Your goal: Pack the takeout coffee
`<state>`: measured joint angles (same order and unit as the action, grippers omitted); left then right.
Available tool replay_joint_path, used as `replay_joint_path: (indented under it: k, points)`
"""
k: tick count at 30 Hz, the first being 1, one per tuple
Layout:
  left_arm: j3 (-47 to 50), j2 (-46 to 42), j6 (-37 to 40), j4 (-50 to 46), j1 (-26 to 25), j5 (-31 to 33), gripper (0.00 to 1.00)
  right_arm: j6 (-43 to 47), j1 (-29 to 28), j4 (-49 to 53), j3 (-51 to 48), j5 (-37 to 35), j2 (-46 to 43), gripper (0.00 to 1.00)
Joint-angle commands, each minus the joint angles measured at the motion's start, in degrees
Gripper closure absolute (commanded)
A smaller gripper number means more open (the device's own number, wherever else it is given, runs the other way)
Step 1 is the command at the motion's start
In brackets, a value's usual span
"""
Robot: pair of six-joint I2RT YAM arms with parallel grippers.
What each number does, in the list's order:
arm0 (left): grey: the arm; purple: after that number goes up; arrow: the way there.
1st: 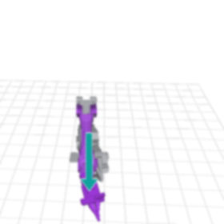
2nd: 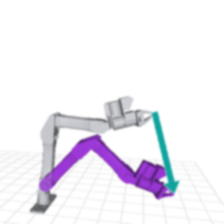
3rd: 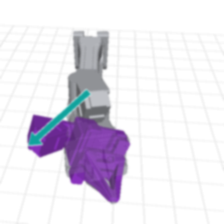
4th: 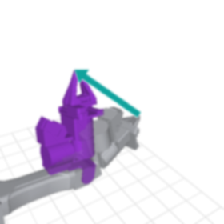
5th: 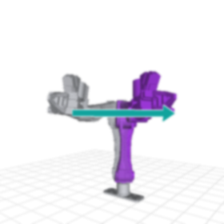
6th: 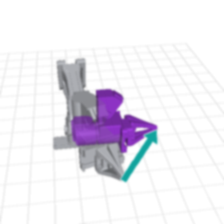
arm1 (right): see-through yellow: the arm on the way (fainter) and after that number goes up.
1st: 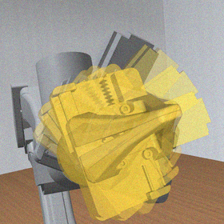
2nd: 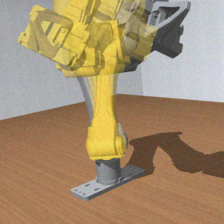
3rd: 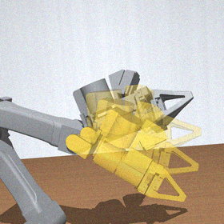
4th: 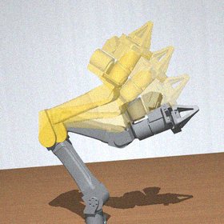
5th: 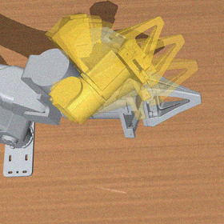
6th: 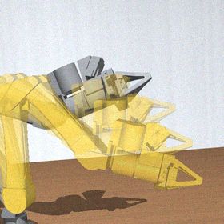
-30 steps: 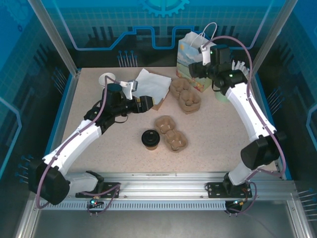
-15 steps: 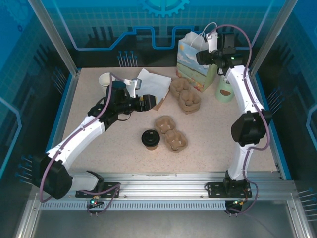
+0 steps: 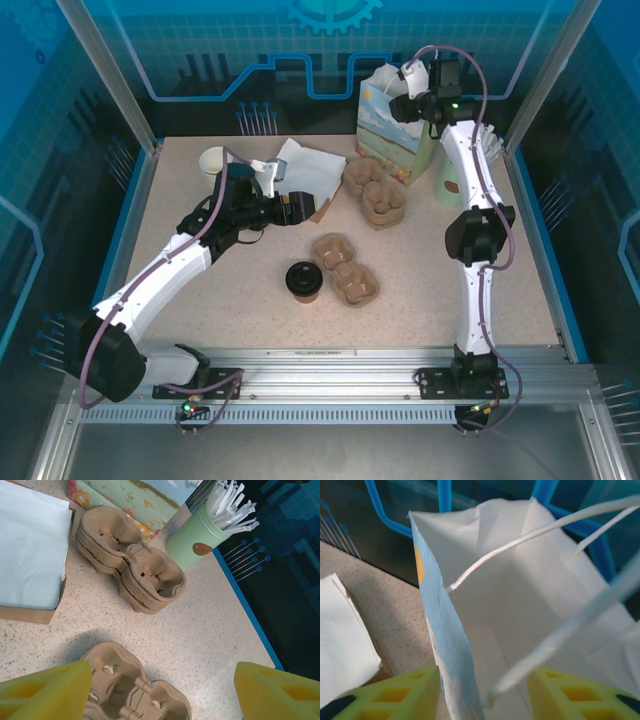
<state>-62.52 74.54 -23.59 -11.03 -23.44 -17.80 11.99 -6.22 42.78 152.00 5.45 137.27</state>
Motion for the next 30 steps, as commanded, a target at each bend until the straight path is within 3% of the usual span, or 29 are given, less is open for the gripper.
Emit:
replay_joint_path:
  k: [1,13,17,30]
  points:
    - [-1.22,-0.73,1.32,-1.27,-0.21,0.22,0.24,1.31,-0.02,2.32,2.77,2.77,2.15,0.57]
    - [0.68,-1.39,0.39,-0.82,-0.33,0.56,0.24,7.61,-2.07,1.78,2.89,2.39,2.5,0.85]
    - [1.31,-2.25,0.47,-1.06,-0.33,0.85,0.24,9.57,-2.95,2.04,3.76,1.04,1.79,1.0]
    - [2.14,-5.51,0.82,-2.17,-0.35,1.06,0.24,15.59,-7.15,2.19,7.31,-7.05,-9.28,1.0]
